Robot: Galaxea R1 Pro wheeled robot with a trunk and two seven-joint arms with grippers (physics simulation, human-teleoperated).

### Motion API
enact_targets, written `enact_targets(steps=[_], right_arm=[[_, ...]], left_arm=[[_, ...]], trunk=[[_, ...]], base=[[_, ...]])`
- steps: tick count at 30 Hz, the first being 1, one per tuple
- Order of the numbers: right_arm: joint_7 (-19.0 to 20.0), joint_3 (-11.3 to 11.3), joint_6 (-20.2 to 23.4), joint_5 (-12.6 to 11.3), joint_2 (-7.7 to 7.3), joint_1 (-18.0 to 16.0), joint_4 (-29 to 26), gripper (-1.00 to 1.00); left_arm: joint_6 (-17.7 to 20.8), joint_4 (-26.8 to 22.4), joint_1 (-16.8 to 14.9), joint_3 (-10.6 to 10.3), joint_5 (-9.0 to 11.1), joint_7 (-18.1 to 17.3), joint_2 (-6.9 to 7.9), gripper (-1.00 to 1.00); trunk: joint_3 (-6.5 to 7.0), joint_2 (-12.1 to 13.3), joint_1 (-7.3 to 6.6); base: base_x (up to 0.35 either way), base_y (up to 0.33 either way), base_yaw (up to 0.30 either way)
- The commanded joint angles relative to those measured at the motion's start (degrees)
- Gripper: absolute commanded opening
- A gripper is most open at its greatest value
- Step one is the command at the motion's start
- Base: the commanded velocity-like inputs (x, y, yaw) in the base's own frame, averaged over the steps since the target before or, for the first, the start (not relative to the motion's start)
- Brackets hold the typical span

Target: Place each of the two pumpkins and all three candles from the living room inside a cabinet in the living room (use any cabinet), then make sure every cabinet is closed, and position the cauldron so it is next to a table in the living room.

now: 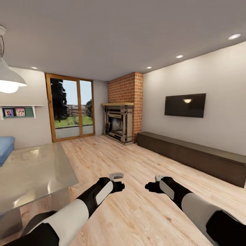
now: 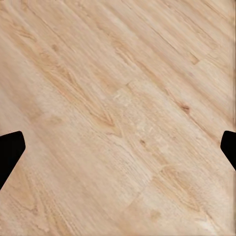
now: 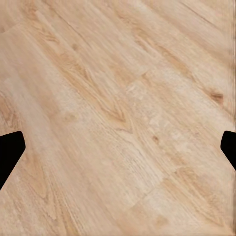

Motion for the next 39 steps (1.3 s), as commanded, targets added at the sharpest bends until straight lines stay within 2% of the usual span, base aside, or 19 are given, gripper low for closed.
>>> enact_targets(steps=[1,30,39], right_arm=[[-0.5,0.4,0.2,-0.6,-0.07,-0.1,-0.2,1.00],[-0.4,0.4,0.3,-0.7,-0.07,0.0,-0.2,1.00],[-0.2,0.3,0.3,-0.7,-0.07,-0.1,-0.2,1.00]], left_arm=[[0.1,-0.1,-0.1,-0.4,0.6,0.5,0.04,1.00],[0.1,-0.1,-0.1,-0.3,0.7,0.5,0.04,1.00],[0.1,-0.1,-0.1,-0.3,0.7,0.5,0.04,1.00]], trunk=[[-0.01,0.0,0.00],[1.92,0.0,0.00],[1.99,0.0,0.00]], base=[[0.000,0.000,-0.213],[0.000,0.000,-0.211],[0.000,0.000,-0.076]])
